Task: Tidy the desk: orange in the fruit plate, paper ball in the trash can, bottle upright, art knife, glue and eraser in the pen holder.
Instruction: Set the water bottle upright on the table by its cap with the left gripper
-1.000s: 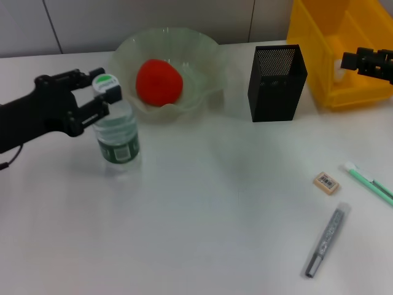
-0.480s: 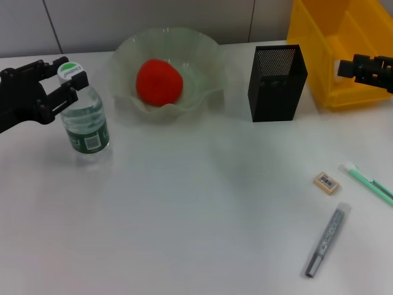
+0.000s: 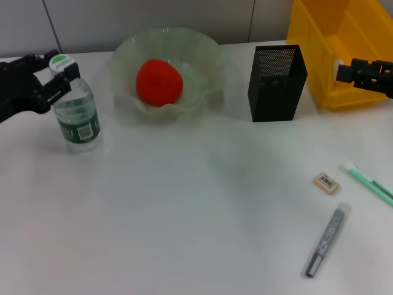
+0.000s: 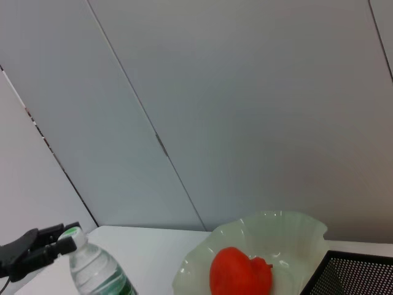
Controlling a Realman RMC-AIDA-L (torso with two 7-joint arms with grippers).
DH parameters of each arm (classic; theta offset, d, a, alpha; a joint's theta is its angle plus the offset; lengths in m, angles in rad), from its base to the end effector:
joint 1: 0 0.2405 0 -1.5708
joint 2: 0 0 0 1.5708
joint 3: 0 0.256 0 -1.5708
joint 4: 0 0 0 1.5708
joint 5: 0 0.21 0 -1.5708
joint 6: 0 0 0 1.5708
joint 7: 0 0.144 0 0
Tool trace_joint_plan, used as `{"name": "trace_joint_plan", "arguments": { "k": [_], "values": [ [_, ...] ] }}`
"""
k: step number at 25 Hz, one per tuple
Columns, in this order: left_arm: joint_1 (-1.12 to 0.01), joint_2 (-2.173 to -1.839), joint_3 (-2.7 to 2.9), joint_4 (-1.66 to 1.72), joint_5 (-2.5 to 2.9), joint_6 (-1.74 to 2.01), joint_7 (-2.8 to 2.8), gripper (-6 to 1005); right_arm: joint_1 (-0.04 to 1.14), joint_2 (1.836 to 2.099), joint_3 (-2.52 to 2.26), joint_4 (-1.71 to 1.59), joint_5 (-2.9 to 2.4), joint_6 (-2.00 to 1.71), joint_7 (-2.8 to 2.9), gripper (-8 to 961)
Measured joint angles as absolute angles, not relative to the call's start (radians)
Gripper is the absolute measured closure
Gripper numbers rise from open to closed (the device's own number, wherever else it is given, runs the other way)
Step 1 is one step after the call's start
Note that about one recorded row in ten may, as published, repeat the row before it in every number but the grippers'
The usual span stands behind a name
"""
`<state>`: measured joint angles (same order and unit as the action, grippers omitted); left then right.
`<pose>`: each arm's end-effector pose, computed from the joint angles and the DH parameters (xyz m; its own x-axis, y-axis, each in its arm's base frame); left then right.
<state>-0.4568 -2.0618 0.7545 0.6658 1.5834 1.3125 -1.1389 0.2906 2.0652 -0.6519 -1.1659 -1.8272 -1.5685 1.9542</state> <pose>-0.2729 0.3624 0.0407 0.7646 0.0737 0.6402 0.4844 -0.7209 -0.4955 0.2775 0.3119 0.1146 0.5585 -0.4690 -0.6842 -0.7702 -0.5996 -0.2177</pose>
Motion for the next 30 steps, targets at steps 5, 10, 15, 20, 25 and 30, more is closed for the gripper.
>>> {"name": "trace_joint_plan", "arguments": {
  "k": [5, 10, 15, 20, 25, 30],
  "values": [
    [-0.46, -2.063, 0.737, 0.652, 1.523, 1.294, -1.128, 560, 0.29, 2.065, -0.652, -1.153, -1.827, -1.569, 1.953, 374],
    [-0.46, -2.062, 0.733, 0.631, 1.467, 1.276, -1.112, 560, 0.287, 2.065, -0.652, -1.15, -1.827, -1.571, 1.951, 374],
    [-0.466, -2.065, 0.733, 0.619, 1.456, 1.245, -1.092, 561, 0.286, 2.065, -0.65, -1.148, -1.827, -1.582, 1.95, 374],
    [-0.48, -2.065, 0.733, 0.592, 1.455, 1.23, -1.077, 563, 0.28, 2.065, -0.651, -1.148, -1.827, -1.584, 1.95, 374],
    [-0.485, -2.066, 0.733, 0.584, 1.455, 1.218, -1.063, 561, 0.277, 2.067, -0.646, -1.148, -1.827, -1.598, 1.95, 374],
    [-0.485, -2.066, 0.733, 0.572, 1.449, 1.208, -1.06, 559, 0.275, 2.068, -0.64, -1.147, -1.827, -1.607, 1.95, 374]
  ]
}}
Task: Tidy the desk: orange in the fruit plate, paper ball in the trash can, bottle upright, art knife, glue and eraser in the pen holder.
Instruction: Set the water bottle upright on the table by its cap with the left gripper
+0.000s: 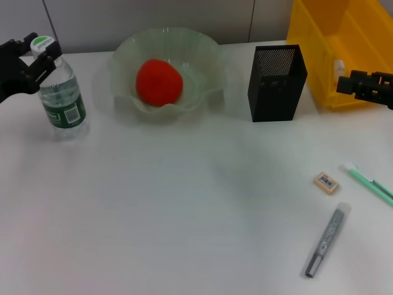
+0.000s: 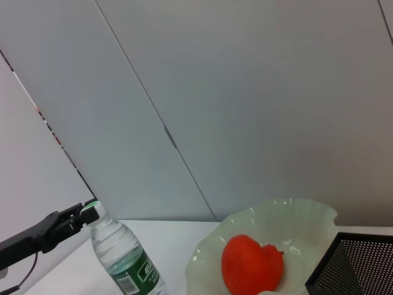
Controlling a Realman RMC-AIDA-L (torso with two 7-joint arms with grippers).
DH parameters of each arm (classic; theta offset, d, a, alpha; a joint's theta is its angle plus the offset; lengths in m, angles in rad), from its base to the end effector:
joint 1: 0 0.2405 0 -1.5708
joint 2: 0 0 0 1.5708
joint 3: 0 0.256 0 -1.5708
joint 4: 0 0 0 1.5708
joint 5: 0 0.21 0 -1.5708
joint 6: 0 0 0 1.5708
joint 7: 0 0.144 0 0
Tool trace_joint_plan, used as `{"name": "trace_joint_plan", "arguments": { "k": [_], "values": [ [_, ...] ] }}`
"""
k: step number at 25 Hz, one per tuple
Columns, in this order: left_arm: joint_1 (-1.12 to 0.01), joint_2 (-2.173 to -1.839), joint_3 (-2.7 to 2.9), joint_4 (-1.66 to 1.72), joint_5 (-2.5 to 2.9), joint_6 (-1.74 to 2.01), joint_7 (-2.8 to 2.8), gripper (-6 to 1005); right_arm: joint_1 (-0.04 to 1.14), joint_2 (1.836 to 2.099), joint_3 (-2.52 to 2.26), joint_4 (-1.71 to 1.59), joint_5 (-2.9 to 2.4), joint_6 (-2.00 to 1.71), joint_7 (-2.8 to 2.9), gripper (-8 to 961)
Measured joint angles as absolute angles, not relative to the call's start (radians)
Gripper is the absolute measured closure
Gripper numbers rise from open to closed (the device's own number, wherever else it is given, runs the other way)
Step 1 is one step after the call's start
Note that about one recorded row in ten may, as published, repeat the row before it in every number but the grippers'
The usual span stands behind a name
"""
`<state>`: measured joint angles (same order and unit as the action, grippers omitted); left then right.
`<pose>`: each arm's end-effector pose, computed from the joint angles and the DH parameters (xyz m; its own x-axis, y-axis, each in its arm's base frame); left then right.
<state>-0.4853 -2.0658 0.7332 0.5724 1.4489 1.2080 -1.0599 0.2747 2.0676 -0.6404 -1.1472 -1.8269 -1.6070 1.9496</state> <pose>-0.2793 0.3770 0.0416 0.7146 0.0555 0.6974 0.5751 -0.6142 -0.5404 0.2829 0.3023 0.1104 0.5392 -0.4925 -0.6832 -0.7787 -0.6005 -0.1816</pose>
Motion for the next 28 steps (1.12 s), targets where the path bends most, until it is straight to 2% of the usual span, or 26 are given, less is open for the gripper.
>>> {"name": "trace_joint_plan", "arguments": {
  "k": [28],
  "values": [
    [-0.475, -2.063, 0.733, 0.508, 1.409, 1.15, -1.022, 549, 0.268, 2.072, -0.641, -1.152, -1.824, -1.623, 1.95, 375]
  ]
}}
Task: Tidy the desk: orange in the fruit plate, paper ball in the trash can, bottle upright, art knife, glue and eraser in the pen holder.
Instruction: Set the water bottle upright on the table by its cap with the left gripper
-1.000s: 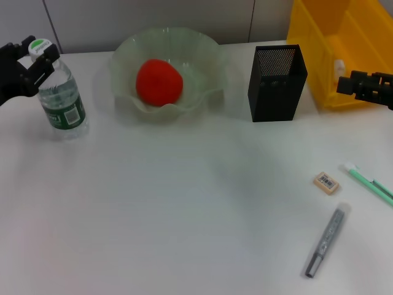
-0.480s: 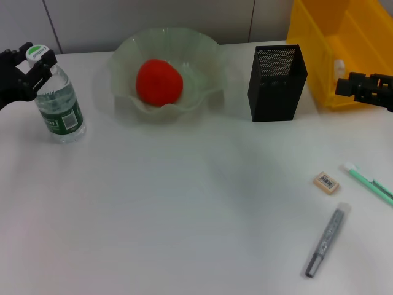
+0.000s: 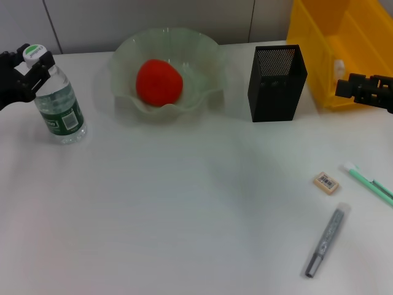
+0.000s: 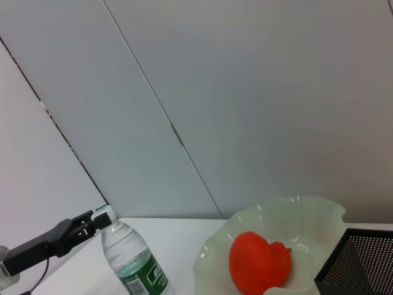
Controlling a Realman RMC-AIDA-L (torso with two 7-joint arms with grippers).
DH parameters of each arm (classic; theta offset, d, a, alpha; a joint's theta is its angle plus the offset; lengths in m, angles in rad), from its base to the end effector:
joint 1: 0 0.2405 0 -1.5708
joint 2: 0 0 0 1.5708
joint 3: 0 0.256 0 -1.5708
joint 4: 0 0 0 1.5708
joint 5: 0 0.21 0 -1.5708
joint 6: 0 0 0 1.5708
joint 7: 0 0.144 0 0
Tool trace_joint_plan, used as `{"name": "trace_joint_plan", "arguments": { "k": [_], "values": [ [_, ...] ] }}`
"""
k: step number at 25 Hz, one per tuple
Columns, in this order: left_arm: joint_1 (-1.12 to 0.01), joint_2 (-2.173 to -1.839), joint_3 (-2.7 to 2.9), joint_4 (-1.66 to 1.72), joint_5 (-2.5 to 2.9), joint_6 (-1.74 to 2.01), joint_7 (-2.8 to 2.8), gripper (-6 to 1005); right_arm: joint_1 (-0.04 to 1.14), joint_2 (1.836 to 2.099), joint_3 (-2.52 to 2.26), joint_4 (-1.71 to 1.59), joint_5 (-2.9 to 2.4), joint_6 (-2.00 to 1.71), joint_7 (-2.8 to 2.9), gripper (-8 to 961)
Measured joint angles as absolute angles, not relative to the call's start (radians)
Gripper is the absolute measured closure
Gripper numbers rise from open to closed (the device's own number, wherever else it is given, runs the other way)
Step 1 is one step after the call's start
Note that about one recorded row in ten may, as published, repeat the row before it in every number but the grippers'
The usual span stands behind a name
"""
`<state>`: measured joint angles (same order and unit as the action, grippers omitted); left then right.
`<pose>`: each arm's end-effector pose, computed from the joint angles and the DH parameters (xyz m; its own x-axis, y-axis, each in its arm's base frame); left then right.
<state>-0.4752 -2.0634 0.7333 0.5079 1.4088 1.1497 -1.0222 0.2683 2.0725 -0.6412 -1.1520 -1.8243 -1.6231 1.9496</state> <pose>-0.2969 0.3735 0.0344 0.7017 0.1020 0.7052 0.6294 -0.5525 -0.5464 0.2820 0.2989 0.1086 0.5379 -0.4963 -0.6814 -0.7758 -0.6077 -0.1697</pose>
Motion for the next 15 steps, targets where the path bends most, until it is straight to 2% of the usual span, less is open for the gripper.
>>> {"name": "trace_joint_plan", "arguments": {
  "k": [15],
  "values": [
    [-0.47, -2.064, 0.731, 0.513, 1.415, 1.18, -1.004, 543, 0.267, 2.072, -0.641, -1.153, -1.826, -1.623, 1.95, 375]
  ]
}}
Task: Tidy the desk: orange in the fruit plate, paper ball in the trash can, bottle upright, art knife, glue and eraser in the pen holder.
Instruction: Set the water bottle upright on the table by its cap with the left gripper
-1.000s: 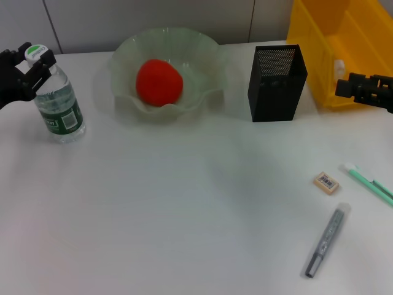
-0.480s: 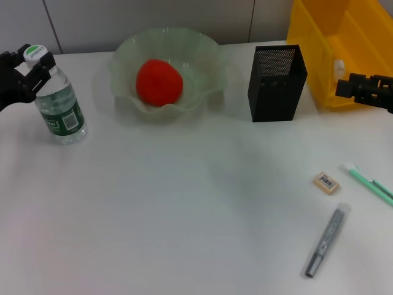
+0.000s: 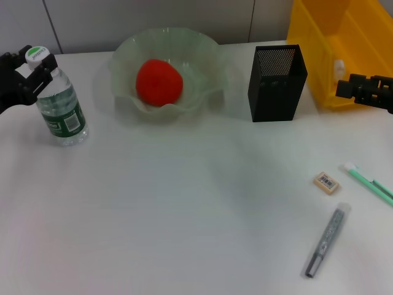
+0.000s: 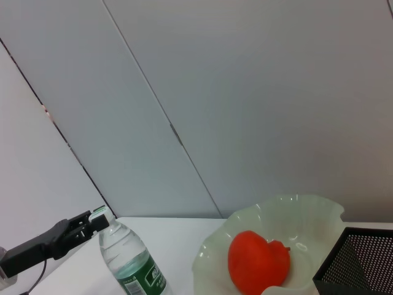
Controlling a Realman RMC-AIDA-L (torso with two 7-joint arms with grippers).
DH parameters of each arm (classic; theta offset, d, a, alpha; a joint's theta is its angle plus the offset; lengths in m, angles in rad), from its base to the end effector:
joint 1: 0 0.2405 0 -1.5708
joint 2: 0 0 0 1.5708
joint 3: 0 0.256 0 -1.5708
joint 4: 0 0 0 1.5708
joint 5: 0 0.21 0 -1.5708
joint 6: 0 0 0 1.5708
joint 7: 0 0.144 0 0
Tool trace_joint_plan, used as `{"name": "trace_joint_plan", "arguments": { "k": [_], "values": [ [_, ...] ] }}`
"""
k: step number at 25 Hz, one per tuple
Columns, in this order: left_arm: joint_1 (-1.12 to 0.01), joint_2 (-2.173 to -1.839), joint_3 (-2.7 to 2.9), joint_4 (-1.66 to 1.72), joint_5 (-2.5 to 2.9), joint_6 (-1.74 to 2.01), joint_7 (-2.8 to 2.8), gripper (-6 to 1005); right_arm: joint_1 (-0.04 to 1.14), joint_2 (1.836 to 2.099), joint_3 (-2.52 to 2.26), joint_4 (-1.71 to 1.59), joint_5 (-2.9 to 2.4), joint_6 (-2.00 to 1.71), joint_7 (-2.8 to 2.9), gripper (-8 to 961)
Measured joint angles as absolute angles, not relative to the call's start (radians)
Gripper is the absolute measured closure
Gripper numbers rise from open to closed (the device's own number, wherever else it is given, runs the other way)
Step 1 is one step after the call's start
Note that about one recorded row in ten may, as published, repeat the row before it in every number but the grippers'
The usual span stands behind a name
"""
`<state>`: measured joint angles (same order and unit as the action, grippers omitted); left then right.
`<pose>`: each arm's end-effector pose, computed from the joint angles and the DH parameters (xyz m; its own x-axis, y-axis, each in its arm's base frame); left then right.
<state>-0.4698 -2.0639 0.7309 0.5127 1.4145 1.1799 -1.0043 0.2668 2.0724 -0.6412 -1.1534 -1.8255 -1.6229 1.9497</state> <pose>-0.2948 0.3703 0.0346 0.7106 0.0805 0.6990 0.6069 -0.5729 -0.5509 0.2824 0.2985 0.1088 0.5384 -0.4970 -0.6805 -0.7764 -0.6066 -0.1713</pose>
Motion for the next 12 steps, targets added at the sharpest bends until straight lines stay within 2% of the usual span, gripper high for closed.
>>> {"name": "trace_joint_plan", "arguments": {
  "k": [12],
  "values": [
    [-0.465, -2.064, 0.72, 0.521, 1.394, 1.221, -1.008, 536, 0.265, 2.072, -0.64, -1.153, -1.827, -1.621, 1.95, 376]
  ]
}}
